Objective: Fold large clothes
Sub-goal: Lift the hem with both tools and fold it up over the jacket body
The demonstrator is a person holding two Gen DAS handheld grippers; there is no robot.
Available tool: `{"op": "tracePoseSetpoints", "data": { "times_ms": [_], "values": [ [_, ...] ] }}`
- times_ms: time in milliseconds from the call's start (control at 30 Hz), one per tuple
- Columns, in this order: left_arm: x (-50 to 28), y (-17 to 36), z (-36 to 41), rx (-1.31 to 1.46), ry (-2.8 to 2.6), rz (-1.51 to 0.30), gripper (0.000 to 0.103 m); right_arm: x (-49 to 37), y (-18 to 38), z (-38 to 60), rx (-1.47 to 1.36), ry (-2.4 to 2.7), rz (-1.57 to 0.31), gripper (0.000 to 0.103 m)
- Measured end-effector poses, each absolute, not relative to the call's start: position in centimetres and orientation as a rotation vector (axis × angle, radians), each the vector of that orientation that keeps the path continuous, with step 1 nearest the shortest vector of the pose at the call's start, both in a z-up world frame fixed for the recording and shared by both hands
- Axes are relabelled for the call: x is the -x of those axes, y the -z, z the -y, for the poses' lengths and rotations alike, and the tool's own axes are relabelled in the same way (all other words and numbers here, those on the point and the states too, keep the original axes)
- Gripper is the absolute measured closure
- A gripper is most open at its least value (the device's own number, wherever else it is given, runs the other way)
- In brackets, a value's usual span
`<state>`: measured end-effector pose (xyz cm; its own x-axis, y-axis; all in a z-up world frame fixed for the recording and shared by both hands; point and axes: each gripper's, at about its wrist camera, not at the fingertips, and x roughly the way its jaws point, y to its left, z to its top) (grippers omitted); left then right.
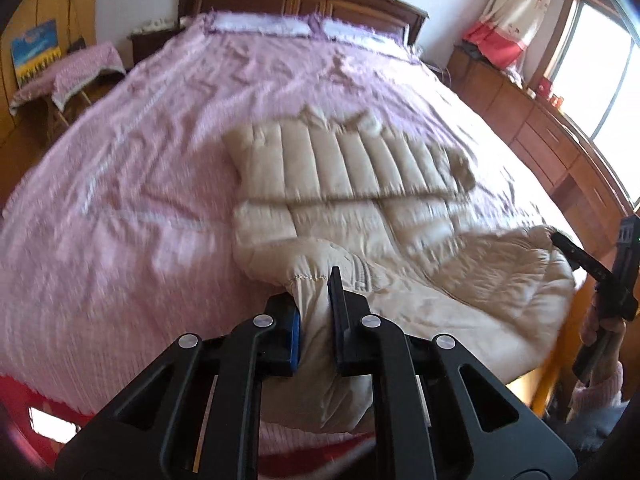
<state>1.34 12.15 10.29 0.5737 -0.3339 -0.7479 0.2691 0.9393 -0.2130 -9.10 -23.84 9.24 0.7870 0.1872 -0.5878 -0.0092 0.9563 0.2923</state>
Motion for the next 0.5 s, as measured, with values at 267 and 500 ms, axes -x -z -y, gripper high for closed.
{"op": "tracePoseSetpoints", "data": {
  "times_ms": [267, 500],
  "values": [
    [-8.1, -11.8, -10.3, 0.03, 0.261, -0.806, 0.091, 3.0, -10.4, 24.4, -0.198, -0.039, -0.573, 0.089],
    [-14.1, -9.3, -8.5, 0.012, 0.179, -0.821, 0.091, -2.9, -7.8, 25.3, -0.188, 0.045, -0.574, 0.089]
  ]
}}
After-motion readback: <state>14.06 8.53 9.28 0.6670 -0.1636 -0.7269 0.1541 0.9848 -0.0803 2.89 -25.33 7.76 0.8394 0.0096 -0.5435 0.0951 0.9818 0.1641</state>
